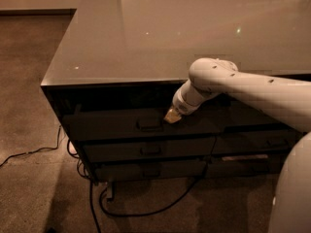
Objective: Open top drawer
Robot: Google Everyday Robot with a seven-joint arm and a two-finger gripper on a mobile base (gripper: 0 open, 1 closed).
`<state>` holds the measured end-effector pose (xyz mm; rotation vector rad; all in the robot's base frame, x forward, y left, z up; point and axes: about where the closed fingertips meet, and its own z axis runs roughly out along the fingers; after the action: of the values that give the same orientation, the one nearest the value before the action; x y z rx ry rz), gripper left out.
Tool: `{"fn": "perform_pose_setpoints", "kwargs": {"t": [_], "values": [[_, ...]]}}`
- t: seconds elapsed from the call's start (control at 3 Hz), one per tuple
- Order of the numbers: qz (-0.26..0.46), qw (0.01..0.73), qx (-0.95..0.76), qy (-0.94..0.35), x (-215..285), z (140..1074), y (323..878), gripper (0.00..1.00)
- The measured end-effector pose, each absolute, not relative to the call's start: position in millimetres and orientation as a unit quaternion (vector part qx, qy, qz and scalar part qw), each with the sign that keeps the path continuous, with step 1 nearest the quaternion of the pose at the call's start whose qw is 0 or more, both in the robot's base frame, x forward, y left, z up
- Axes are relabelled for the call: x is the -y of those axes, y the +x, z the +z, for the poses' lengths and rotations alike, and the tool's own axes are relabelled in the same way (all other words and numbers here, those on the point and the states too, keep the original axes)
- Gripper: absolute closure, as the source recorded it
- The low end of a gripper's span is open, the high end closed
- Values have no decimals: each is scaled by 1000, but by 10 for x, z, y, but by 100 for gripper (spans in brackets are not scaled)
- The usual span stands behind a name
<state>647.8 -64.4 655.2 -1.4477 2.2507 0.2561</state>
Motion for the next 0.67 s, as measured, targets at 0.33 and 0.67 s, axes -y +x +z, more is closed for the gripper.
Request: {"fn": "perform_pose_setpoints", "kwargs": {"t": [0.33,0.67], "values": [[93,225,-816,-525,656,6604,6479,96],[89,222,-820,-520,692,6618,6384,100]]}}
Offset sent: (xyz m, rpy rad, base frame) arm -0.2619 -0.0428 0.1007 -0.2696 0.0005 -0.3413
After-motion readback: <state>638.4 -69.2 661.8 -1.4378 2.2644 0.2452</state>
